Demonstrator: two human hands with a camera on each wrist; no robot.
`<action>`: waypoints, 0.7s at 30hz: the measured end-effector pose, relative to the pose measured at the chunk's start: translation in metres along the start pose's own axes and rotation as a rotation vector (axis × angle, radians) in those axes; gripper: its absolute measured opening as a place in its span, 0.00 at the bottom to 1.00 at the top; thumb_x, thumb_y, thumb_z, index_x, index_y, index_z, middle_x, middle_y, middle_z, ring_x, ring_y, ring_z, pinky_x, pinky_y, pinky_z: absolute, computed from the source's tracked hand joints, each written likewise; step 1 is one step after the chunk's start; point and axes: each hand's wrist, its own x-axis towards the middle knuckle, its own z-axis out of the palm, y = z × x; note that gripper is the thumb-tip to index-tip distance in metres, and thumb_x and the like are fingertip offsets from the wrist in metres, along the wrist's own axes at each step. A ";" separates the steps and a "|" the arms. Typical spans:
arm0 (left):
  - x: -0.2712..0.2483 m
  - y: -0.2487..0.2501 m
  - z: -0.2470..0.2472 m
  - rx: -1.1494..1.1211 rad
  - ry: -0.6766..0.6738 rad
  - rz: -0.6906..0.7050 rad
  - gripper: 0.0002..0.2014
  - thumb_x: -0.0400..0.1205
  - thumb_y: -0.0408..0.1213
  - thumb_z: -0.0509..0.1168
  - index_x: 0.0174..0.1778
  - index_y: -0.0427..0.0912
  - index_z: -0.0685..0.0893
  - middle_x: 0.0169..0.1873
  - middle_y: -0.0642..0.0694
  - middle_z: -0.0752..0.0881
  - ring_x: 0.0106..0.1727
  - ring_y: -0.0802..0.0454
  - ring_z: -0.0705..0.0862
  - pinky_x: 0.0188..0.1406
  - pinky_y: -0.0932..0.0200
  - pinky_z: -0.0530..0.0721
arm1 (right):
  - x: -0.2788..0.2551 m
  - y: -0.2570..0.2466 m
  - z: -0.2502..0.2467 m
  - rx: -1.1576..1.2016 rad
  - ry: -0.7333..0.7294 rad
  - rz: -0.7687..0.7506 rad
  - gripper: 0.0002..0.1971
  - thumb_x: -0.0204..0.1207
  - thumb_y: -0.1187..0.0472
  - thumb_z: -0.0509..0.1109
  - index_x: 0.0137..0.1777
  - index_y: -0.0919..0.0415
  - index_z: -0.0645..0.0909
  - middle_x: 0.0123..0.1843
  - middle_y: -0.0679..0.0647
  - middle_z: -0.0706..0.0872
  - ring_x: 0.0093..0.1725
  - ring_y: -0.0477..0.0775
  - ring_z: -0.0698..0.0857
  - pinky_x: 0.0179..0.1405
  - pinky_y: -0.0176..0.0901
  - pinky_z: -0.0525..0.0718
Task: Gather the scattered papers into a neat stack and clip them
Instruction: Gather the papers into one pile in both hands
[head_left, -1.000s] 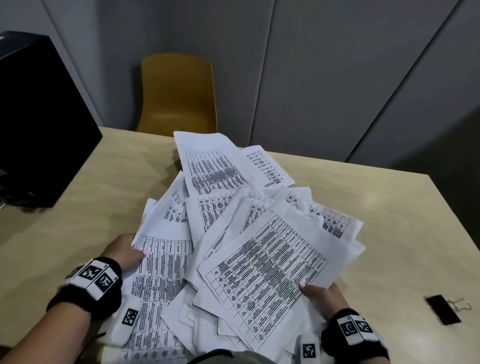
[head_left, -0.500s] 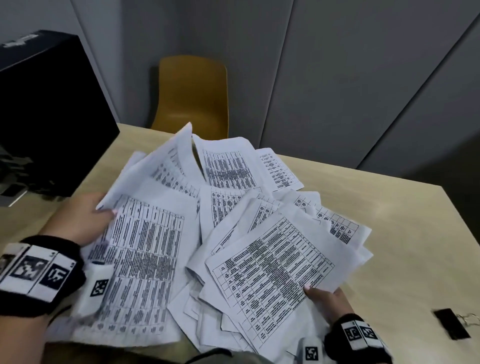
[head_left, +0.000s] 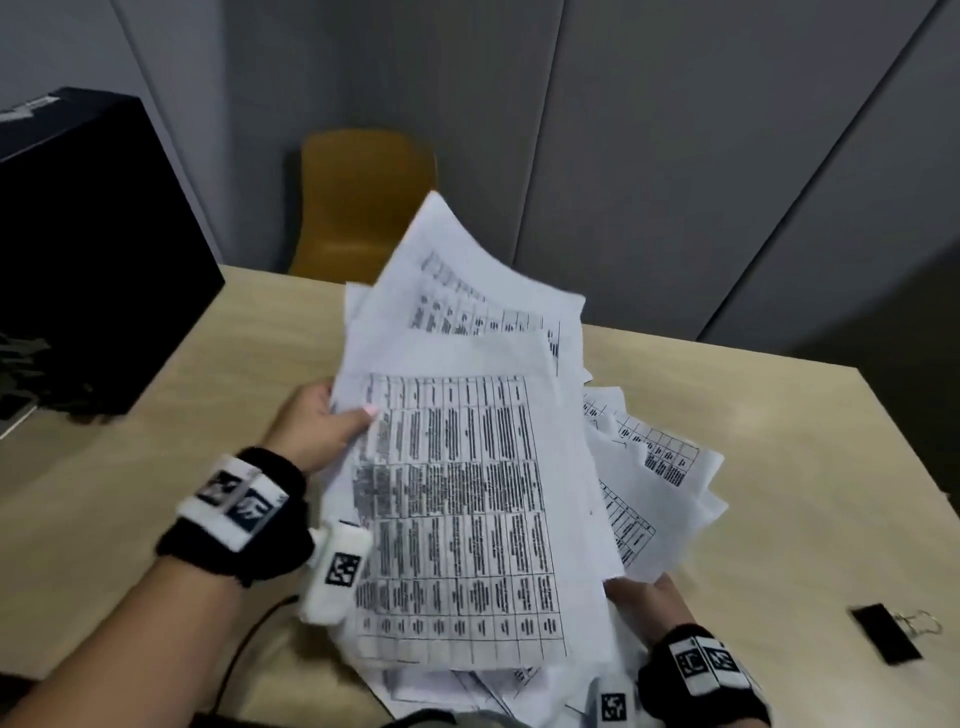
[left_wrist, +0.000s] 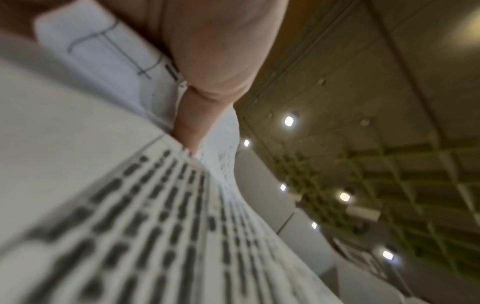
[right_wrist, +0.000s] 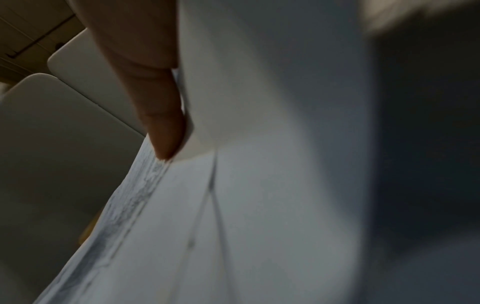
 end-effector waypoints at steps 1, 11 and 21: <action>0.004 -0.015 0.014 0.018 0.025 -0.051 0.07 0.78 0.30 0.66 0.50 0.42 0.85 0.49 0.40 0.90 0.47 0.45 0.88 0.59 0.48 0.83 | 0.005 0.001 -0.001 -0.002 0.007 -0.002 0.46 0.47 0.53 0.82 0.64 0.74 0.70 0.49 0.62 0.80 0.44 0.58 0.80 0.46 0.47 0.76; 0.020 -0.088 0.059 0.503 -0.172 -0.221 0.27 0.75 0.30 0.70 0.71 0.36 0.74 0.65 0.37 0.82 0.61 0.40 0.82 0.64 0.52 0.78 | 0.009 -0.003 -0.001 0.274 -0.040 -0.015 0.39 0.57 0.59 0.80 0.66 0.78 0.72 0.46 0.63 0.85 0.39 0.56 0.83 0.30 0.37 0.84; 0.030 -0.085 0.077 0.376 -0.208 -0.102 0.19 0.77 0.48 0.69 0.61 0.44 0.81 0.58 0.43 0.86 0.58 0.43 0.84 0.57 0.57 0.79 | 0.006 0.005 0.003 0.233 0.042 -0.082 0.21 0.64 0.73 0.76 0.56 0.76 0.77 0.39 0.64 0.89 0.37 0.60 0.86 0.32 0.43 0.83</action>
